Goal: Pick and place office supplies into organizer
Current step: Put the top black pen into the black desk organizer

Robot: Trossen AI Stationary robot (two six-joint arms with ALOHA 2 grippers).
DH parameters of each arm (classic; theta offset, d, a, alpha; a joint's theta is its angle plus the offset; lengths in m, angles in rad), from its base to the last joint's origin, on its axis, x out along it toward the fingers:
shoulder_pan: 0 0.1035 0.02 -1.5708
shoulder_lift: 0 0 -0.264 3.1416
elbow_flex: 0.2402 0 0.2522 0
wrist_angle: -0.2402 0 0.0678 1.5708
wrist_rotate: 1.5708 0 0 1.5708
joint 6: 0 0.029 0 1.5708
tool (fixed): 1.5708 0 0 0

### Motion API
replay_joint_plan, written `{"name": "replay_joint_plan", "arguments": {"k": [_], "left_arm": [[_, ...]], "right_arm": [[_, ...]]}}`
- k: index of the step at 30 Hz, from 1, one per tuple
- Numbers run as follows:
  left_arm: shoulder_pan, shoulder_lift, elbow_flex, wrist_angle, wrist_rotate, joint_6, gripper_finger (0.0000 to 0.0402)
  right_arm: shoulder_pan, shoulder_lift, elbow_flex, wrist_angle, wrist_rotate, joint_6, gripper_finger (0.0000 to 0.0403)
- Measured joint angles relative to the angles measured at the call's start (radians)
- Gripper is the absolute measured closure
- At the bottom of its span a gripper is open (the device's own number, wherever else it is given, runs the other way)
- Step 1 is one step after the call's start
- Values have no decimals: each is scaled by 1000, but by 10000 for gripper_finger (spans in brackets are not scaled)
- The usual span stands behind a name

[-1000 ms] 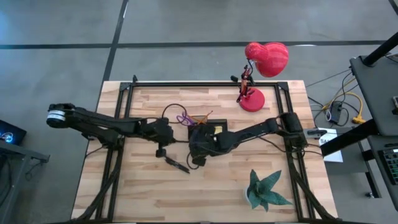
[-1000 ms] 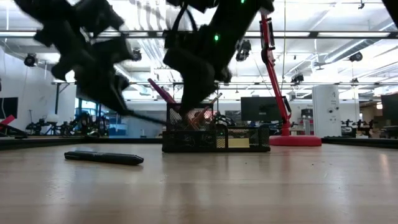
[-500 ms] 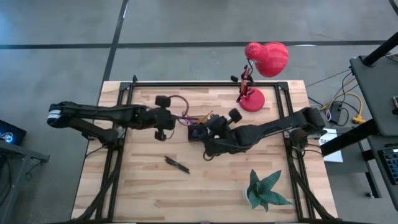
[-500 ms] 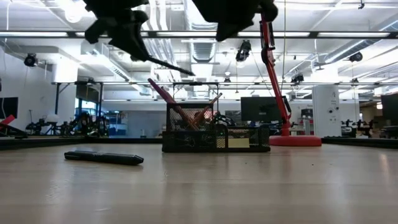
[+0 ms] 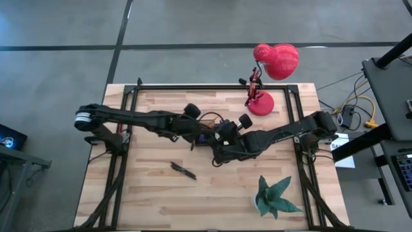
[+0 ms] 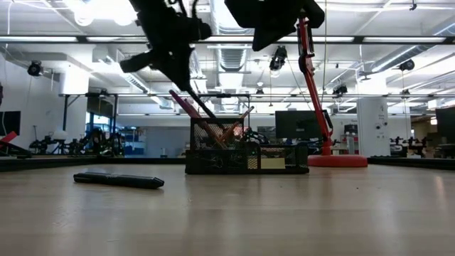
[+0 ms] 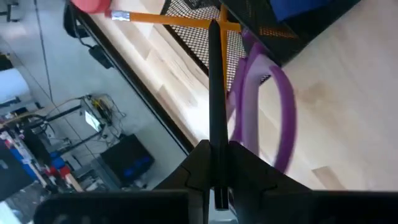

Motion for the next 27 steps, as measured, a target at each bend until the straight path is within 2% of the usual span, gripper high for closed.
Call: {"name": "replay_joint_plan", "arguments": {"k": [5, 10, 19, 22, 27], "left_arm": [[0, 62, 33, -4, -11, 73, 373], [0, 81, 33, 13, -10, 73, 367], [0, 101, 30, 106, -5, 76, 324], [-1, 112, 29, 104, -49, 70, 307], [-6, 73, 28, 88, -119, -24, 274]], "right_arm": [[13, 0, -1, -17, -1, 3, 390], [23, 0, -1, -41, 0, 6, 390], [23, 1, -11, -53, -1, 28, 390], [23, 1, -12, -56, -1, 28, 390], [26, 1, -12, -60, -2, 28, 390]]}}
